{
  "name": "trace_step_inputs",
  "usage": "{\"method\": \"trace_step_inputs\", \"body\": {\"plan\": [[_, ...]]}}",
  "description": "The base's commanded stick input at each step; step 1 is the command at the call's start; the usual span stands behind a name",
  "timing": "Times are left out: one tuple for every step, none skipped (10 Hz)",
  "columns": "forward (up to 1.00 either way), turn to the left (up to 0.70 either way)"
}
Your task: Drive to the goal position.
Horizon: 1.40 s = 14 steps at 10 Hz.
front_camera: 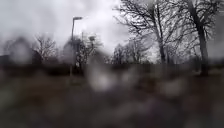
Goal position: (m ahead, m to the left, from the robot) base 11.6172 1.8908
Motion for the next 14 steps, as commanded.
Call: {"method": "trace_step_inputs", "body": {"plan": [[1.00,0.00],[1.00,0.00],[1.00,0.00],[1.00,0.05],[1.00,0.16],[1.00,0.27],[1.00,0.38],[1.00,0.29],[1.00,0.14],[1.00,0.00],[1.00,0.00],[1.00,0.00],[1.00,0.00],[1.00,0.00]]}}
